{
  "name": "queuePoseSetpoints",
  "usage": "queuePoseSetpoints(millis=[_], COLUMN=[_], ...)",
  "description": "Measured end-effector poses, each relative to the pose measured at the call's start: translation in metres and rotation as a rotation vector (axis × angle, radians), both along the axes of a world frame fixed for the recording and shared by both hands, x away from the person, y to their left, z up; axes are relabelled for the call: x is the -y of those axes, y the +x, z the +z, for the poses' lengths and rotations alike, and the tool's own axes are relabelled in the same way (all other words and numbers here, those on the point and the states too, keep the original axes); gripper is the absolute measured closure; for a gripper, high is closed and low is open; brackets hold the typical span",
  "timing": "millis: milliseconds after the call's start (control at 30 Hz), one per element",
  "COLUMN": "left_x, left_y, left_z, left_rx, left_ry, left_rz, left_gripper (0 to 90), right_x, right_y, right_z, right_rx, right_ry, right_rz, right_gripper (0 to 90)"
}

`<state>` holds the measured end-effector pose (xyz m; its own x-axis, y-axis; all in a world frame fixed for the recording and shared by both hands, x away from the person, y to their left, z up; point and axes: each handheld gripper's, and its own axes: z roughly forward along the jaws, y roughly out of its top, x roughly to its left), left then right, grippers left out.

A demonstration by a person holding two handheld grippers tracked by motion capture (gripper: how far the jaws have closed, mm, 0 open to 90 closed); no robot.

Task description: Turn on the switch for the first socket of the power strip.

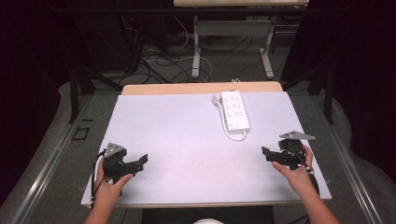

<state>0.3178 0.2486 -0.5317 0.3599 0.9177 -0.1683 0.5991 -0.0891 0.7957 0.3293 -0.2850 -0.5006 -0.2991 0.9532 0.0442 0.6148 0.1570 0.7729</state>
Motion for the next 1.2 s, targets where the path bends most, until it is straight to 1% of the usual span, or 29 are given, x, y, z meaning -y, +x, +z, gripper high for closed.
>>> queuePoseSetpoints(millis=[133, 167, 300, 433, 567, 867, 1000, 1033, 1200], left_x=[0.000, 0.000, 0.000, 0.000, 0.000, 0.000, 0.000, 0.000, 0.000], left_y=[0.000, 0.000, 0.000, 0.000, 0.000, 0.000, 0.000, 0.000, 0.000], left_z=[0.000, 0.000, 0.000, 0.000, 0.000, -0.001, -0.001, -0.001, -0.001], left_rx=[-0.001, -0.001, -0.002, -0.003, -0.005, -0.006, 0.001, -0.004, -0.005], left_ry=[0.000, -0.001, -0.002, -0.002, 0.000, -0.002, -0.007, -0.003, -0.004], left_rz=[0.000, 0.000, 0.000, 0.000, -0.002, -0.004, -0.002, -0.003, -0.004], left_gripper=[7.5, 7.5, 7.6, 7.6, 7.7, 7.9, 8.0, 8.0, 8.1], right_x=[-0.006, -0.006, -0.012, -0.017, -0.023, -0.036, -0.040, -0.040, -0.044], right_y=[0.005, 0.006, 0.011, 0.016, 0.020, 0.030, 0.035, 0.035, 0.042], right_z=[0.004, 0.005, 0.009, 0.012, 0.016, 0.026, 0.029, 0.029, 0.034], right_rx=[-0.004, -0.004, -0.030, -0.037, -0.049, -0.060, -0.064, -0.064, -0.079], right_ry=[-0.011, -0.019, -0.014, -0.028, -0.027, -0.069, -0.090, -0.090, -0.096], right_rz=[0.013, 0.025, 0.047, 0.064, 0.079, 0.125, 0.141, 0.141, 0.146], right_gripper=[28.3, 28.3, 28.9, 29.2, 31.2, 34.5, 35.4, 35.4, 36.1])
